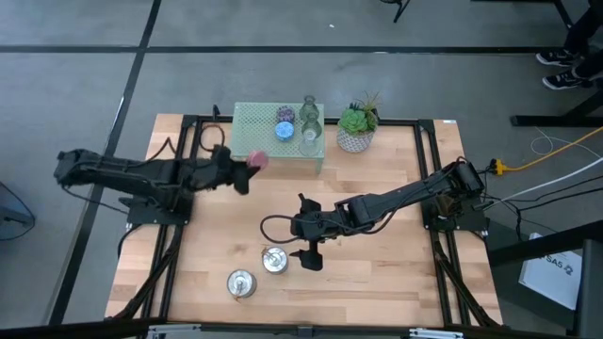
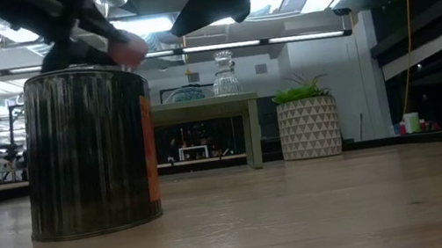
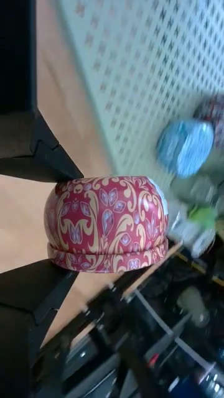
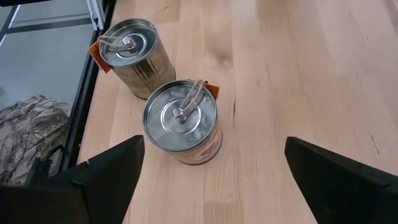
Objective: Pick & Place candle stick holders
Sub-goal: Put the red and yellow candle on the shelf
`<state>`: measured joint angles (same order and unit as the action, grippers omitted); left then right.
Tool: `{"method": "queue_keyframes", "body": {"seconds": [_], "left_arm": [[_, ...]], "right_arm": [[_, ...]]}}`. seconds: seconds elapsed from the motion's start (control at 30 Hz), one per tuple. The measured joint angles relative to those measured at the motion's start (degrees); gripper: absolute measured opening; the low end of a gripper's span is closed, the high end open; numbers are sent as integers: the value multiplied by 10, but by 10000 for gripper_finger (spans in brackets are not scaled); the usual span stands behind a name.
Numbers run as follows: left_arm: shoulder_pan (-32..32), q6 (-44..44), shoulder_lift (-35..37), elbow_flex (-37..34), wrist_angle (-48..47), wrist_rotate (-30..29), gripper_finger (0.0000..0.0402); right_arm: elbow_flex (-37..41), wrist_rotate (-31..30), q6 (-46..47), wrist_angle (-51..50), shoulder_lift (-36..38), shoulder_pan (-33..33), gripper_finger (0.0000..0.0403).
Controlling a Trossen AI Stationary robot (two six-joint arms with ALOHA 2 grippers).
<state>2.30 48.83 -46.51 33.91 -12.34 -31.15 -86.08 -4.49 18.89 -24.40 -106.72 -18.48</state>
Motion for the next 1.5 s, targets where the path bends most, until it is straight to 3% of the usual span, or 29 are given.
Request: {"method": "queue_keyframes", "body": {"seconds": [0.33, 0.6, 0.77, 1.03, 1.5], "left_arm": [[-213, 2, -65, 0, 18, 177, 175], [-286, 24, -136, 0, 113, 292, 176], [-301, 29, -152, 2, 111, 298, 199], [-301, 5, -140, 1, 111, 297, 202], [-302, -25, -121, 0, 121, 233, 232]], "right_arm": [[0, 0, -2, 3, 0, 0, 390], [0, 0, -3, 4, 0, 0, 390], [0, 0, -3, 4, 0, 0, 390], [0, 1, -3, 5, 0, 0, 390], [0, 2, -3, 7, 0, 0, 390]]}}
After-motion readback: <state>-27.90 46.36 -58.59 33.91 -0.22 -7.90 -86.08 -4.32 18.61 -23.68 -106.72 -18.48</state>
